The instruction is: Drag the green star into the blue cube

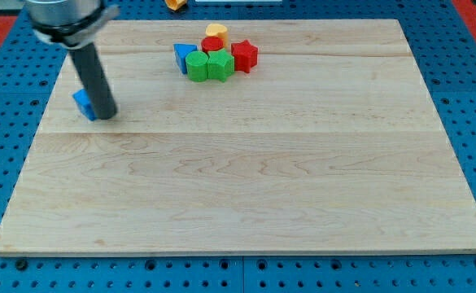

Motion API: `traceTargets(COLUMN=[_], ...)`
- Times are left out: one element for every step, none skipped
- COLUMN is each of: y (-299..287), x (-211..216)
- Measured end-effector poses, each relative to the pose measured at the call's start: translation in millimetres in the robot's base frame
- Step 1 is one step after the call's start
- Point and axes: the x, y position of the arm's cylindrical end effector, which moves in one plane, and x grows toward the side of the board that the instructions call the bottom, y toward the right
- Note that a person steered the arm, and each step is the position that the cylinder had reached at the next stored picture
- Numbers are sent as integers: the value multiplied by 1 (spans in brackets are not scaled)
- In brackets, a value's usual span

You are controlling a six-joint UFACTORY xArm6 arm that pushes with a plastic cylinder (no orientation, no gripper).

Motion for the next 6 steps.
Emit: traceTargets(y=[5,92,200,295,302,265], x=[-3,-3,-8,-49,-113,-160])
